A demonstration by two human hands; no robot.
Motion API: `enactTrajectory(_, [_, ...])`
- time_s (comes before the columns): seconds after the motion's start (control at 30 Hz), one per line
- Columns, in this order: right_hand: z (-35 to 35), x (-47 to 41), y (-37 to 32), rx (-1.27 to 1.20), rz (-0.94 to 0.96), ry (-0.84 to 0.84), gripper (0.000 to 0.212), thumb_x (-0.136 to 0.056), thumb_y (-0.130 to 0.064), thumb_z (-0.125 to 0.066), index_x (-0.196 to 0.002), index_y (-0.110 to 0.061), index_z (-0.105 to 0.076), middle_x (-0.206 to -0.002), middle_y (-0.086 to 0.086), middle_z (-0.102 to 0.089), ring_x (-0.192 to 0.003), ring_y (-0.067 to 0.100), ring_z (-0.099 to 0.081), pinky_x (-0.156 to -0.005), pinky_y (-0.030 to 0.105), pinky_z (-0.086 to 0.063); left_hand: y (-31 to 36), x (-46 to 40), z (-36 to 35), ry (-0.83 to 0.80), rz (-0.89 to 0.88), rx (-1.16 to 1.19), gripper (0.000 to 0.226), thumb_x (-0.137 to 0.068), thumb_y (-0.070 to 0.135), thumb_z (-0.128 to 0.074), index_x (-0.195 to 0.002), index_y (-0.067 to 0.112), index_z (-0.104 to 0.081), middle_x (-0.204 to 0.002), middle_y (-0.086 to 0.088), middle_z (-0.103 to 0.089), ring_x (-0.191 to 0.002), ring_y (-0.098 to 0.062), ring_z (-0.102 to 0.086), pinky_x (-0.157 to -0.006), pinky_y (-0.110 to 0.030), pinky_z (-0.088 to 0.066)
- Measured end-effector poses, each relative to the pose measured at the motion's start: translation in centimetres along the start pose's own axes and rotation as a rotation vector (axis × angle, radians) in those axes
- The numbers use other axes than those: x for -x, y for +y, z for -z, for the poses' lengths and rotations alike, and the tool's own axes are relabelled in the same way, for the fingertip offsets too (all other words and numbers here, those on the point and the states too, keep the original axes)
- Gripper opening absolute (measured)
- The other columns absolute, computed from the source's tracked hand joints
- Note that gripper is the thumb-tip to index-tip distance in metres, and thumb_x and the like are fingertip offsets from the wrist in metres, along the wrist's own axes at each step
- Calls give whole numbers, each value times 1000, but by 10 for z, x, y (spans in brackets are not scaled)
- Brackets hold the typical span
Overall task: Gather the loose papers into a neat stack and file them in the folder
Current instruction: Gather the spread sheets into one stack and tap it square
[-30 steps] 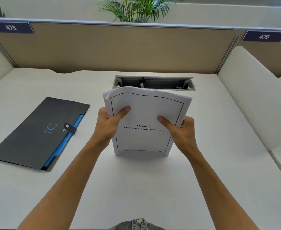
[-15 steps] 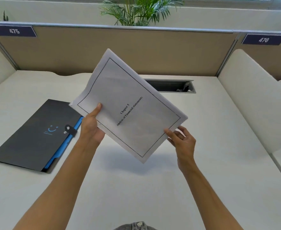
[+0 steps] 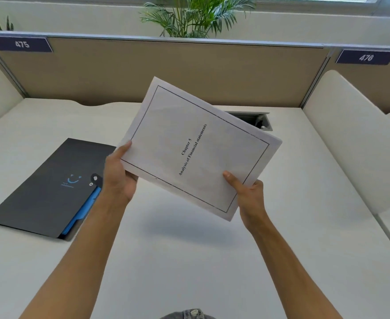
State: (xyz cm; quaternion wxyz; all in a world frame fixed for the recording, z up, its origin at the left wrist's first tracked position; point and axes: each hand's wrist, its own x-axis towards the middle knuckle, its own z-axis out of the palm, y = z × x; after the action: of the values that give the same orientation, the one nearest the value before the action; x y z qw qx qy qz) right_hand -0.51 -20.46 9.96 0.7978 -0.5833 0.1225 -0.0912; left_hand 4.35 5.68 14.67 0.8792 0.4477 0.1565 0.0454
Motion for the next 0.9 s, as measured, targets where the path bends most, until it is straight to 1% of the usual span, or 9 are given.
enactTrajectory(0.1, [11,-5,-6,94,55,44,7,-78,-16,-82,-81,-17,-74,-82,-6,-79,-77,11,-75,-63,19,-57,13,-6,10,-43,-87,-250,30,-89,14,-63,-119,12,-68,-111,-3,-71,-94,-17,-67,-81,-29,-55])
enactTrajectory(0.23, [22,-10,-13,202,118,24,7,-79,-18,-82,-79,-18,-74,-77,-10,-77,-74,6,-74,-65,19,-57,22,-9,19,-292,-35,-590,35,-71,12,-77,-106,18,-73,-106,-2,-76,-91,-18,-73,-71,-28,-59])
enactTrajectory(0.37, [23,-9,-15,287,176,-61,7,-82,-18,-79,-76,-18,-77,-78,-4,-78,-77,11,-74,-69,22,-59,16,-8,25,-433,21,-647,34,-66,19,-81,-100,19,-77,-110,-3,-74,-99,-19,-71,-74,-26,-59])
enactTrajectory(0.53, [19,-6,5,288,199,-49,40,-85,-19,-77,-80,18,-63,-78,35,-63,-72,19,-57,-65,34,-47,-22,-6,31,-229,-74,-551,36,-78,12,-76,-113,13,-69,-109,-3,-75,-101,-23,-70,-86,-38,-55])
enactTrajectory(0.6, [18,-4,15,280,197,-45,51,-85,-22,-77,-79,23,-56,-71,35,-57,-71,18,-51,-66,34,-41,-38,-5,36,-147,-122,-558,31,-81,13,-75,-111,18,-69,-108,-2,-74,-99,-22,-69,-84,-36,-55])
enactTrajectory(0.67, [18,-2,24,301,171,-31,45,-83,-27,-79,-78,14,-63,-77,35,-62,-70,17,-56,-64,32,-45,-52,-4,42,-138,-154,-552,26,-81,14,-76,-104,24,-71,-103,1,-76,-95,-19,-70,-76,-29,-57])
enactTrajectory(0.73, [20,-1,33,325,128,-7,23,-79,-31,-81,-79,-9,-76,-78,13,-74,-72,13,-69,-63,24,-54,-66,-1,51,-149,-146,-562,23,-79,13,-78,-97,26,-73,-98,4,-77,-92,-18,-72,-72,-25,-58])
enactTrajectory(0.8, [22,0,37,337,112,-1,5,-78,-28,-83,-78,-28,-78,-81,-7,-78,-77,7,-73,-65,17,-55,-78,1,58,-122,-118,-587,18,-80,16,-77,-95,26,-73,-95,4,-77,-95,-21,-71,-79,-32,-58])
enactTrajectory(0.9, [26,-3,36,352,115,33,12,-80,-26,-81,-73,-34,-76,-76,-12,-77,-72,4,-71,-63,18,-55,-86,1,60,-75,-129,-604,10,-85,23,-73,-94,28,-71,-90,9,-76,-95,-20,-68,-81,-37,-57])
